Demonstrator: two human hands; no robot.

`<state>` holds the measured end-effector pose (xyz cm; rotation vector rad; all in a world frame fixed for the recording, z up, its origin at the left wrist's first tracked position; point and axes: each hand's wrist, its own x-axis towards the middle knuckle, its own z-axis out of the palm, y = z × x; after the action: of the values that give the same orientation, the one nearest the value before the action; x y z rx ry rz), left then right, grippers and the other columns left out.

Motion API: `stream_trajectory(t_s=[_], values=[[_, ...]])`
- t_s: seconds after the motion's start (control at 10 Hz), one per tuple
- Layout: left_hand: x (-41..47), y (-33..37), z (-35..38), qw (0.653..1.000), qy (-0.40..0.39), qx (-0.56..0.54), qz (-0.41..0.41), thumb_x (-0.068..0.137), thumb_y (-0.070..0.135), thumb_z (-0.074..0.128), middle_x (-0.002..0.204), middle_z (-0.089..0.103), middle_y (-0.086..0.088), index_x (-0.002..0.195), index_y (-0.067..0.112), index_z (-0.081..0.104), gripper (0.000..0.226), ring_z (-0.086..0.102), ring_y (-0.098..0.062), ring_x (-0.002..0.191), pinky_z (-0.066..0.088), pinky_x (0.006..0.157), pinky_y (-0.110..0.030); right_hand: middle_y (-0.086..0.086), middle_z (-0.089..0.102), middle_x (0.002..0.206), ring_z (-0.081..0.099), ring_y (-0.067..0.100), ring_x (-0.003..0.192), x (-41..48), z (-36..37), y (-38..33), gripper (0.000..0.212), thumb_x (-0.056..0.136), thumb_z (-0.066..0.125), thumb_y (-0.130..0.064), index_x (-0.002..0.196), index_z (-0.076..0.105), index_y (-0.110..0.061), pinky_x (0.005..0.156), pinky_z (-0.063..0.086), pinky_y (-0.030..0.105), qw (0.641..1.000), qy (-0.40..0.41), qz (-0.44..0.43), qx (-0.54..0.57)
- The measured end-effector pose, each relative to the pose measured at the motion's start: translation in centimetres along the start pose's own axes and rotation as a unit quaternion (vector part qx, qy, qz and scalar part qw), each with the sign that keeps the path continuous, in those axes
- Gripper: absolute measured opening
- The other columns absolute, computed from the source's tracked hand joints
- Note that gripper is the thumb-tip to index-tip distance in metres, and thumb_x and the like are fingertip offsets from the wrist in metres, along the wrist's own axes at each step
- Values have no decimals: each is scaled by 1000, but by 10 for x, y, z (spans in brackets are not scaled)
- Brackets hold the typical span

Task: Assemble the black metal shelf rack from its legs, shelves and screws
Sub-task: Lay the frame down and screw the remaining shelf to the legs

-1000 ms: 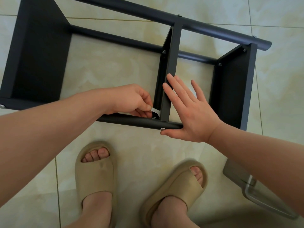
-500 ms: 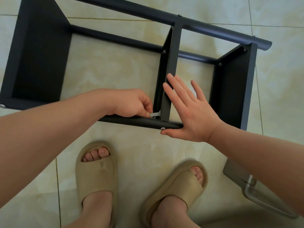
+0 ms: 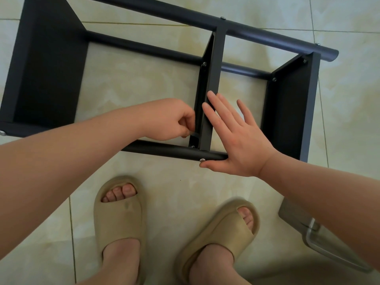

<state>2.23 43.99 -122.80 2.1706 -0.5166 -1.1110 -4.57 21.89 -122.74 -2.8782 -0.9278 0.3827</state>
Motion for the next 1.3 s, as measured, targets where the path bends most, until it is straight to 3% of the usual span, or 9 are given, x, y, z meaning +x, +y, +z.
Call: stream_trajectory(t_s=[0.1, 0.2, 0.3, 0.5, 0.7, 0.9, 1.1, 1.3], values=[[2, 3, 3, 997, 8, -67, -26, 95, 15, 63, 87, 66, 9, 82, 34, 61, 23, 62, -8, 82, 50, 76, -21, 11, -1, 170, -1, 27, 157, 0, 0, 0, 112, 85, 40, -84, 162, 10, -9, 123, 11, 60, 1000, 0, -1, 1], [1, 8, 8, 961, -11, -263, -85, 98, 10, 58, 95, 70, -4, 88, 18, 63, 14, 69, -13, 87, 57, 79, -27, 10, -1, 170, -1, 27, 157, 0, 1, 0, 111, 85, 40, -84, 162, 11, -9, 123, 11, 60, 1000, 0, -2, 4], [1, 10, 13, 922, -14, -370, -116, 99, 9, 56, 96, 75, -13, 87, 13, 61, 14, 74, -17, 86, 57, 70, -25, 11, 0, 170, -1, 26, 157, 0, 0, 1, 112, 85, 41, -84, 162, 11, -9, 123, 11, 60, 1000, 2, 1, 6], [4, 6, 17, 928, 52, -353, -106, 97, 12, 62, 83, 75, -4, 86, 16, 65, 12, 74, -14, 82, 58, 75, -27, 10, -1, 170, -1, 27, 157, 0, 1, 1, 112, 84, 43, -83, 162, 11, -9, 123, 12, 60, 1000, 4, -1, 10], [3, 4, 18, 921, 37, -375, -102, 97, 12, 63, 84, 75, -6, 86, 14, 66, 11, 74, -15, 81, 59, 75, -26, 11, 0, 170, 0, 27, 157, 0, 1, 1, 112, 85, 42, -83, 161, 12, -8, 123, 13, 60, 1000, 6, -1, 12], [3, 4, 17, 938, 29, -333, -92, 97, 10, 62, 72, 74, 1, 88, 13, 66, 9, 73, -11, 75, 57, 70, -24, 11, 0, 170, 0, 27, 157, 0, 0, 0, 112, 84, 42, -84, 162, 11, -8, 122, 14, 60, 1000, 2, 1, 13], [3, 5, 14, 911, 11, -394, -117, 96, 12, 63, 77, 76, -3, 87, 13, 65, 9, 75, -15, 78, 56, 64, -22, 10, -1, 170, -2, 26, 157, 0, 0, 0, 112, 85, 41, -83, 162, 11, -8, 123, 13, 60, 1000, 1, 1, 14], [4, 1, 12, 942, 27, -319, -98, 96, 12, 64, 73, 74, 1, 90, 13, 66, 7, 75, -14, 79, 57, 71, -25, 10, -1, 170, -1, 27, 157, 0, 1, 0, 111, 85, 41, -83, 162, 11, -9, 122, 14, 60, 1000, 1, 0, 14]])
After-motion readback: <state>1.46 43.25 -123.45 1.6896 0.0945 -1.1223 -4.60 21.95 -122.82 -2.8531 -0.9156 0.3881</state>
